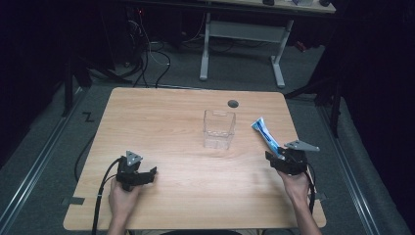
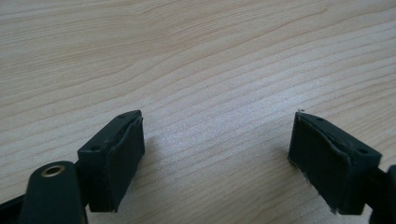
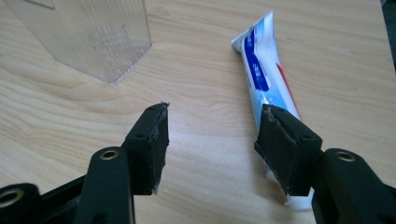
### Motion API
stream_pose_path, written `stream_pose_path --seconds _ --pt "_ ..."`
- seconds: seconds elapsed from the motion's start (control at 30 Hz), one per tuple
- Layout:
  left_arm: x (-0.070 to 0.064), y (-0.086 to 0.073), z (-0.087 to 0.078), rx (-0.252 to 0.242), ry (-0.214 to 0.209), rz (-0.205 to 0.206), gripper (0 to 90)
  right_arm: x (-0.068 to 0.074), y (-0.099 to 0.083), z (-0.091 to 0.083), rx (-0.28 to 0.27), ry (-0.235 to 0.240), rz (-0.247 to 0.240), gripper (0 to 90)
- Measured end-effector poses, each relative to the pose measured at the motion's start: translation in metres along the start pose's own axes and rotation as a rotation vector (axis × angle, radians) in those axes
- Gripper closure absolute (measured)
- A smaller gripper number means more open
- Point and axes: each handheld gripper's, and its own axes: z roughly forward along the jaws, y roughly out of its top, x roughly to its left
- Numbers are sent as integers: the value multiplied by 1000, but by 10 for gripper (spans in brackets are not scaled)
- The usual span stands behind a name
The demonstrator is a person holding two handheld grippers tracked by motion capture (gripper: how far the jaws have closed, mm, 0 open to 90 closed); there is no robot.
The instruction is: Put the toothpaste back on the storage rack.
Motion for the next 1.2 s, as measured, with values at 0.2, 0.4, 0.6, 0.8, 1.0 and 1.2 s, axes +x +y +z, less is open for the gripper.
stream_pose_path --seconds 0.2,0.4,0.6,0.8,1.0,1.2 --pt "0 0 0 0 0 0 187 2 16 -1 2 -11 -30 432" --pt "0 0 0 2 -1 1 187 2 26 4 9 -15 -41 451" --pt "0 0 0 1 -1 1 187 6 38 5 7 -47 -73 471" --pt "0 0 0 0 -1 1 187 4 56 5 -14 -77 -80 475" --pt "0 0 0 0 -1 1 187 -2 72 9 5 -82 -93 521" --pt "0 0 0 0 -1 1 187 0 86 21 38 -85 -131 513"
